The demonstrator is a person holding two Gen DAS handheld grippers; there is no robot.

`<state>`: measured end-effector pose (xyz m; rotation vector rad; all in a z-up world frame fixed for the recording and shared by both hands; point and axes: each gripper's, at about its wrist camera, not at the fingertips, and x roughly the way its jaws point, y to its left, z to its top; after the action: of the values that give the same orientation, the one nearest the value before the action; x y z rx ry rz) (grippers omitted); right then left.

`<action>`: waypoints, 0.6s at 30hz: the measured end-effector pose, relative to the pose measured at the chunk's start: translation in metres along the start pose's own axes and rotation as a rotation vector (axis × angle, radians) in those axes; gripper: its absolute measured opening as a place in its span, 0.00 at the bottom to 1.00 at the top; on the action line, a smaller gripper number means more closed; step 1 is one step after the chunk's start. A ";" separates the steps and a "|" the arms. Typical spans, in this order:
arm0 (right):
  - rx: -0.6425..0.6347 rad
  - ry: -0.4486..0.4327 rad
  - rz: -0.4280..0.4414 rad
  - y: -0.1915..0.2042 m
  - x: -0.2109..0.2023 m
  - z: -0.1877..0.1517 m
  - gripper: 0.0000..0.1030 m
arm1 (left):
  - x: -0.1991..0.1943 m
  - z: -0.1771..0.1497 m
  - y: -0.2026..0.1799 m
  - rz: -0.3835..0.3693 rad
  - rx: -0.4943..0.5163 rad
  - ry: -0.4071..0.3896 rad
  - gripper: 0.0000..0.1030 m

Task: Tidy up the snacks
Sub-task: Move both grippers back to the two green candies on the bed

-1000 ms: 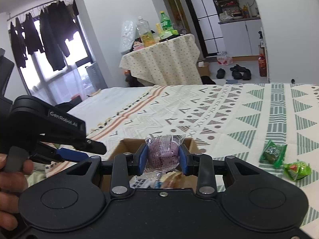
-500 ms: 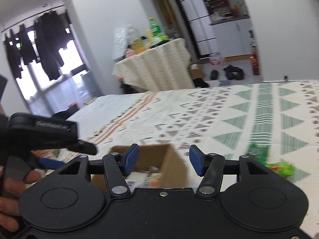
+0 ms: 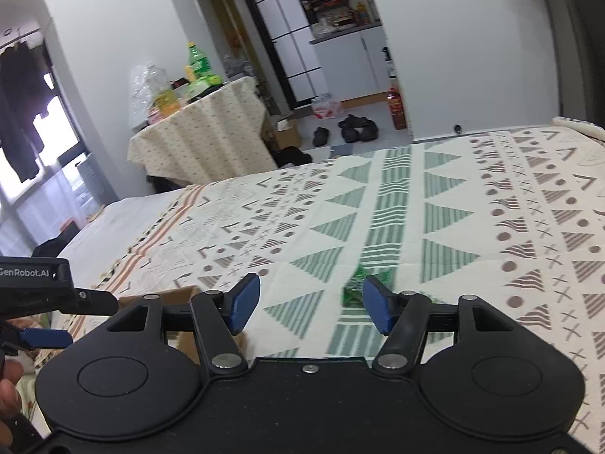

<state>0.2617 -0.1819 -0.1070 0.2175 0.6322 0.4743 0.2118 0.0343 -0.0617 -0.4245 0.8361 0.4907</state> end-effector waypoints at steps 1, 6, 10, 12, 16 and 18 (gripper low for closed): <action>0.005 -0.001 -0.009 -0.004 -0.001 0.000 0.63 | 0.002 -0.001 -0.004 -0.005 0.004 0.002 0.83; 0.023 0.004 -0.029 -0.015 -0.002 0.001 0.70 | 0.005 -0.005 -0.027 -0.014 0.046 -0.024 0.84; 0.029 -0.002 -0.042 -0.022 -0.003 0.002 0.76 | 0.012 -0.005 -0.042 -0.026 0.061 -0.018 0.92; 0.030 -0.004 -0.062 -0.026 -0.003 0.002 0.77 | 0.017 -0.005 -0.049 -0.015 0.076 -0.011 0.96; 0.051 0.003 -0.097 -0.036 0.001 0.001 0.79 | 0.027 -0.006 -0.059 -0.047 0.077 0.014 0.99; 0.065 0.013 -0.109 -0.041 0.003 0.000 0.79 | 0.032 -0.007 -0.063 -0.053 0.079 0.023 1.00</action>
<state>0.2786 -0.2162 -0.1224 0.2409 0.6694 0.3512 0.2618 -0.0125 -0.0811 -0.3794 0.8610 0.4032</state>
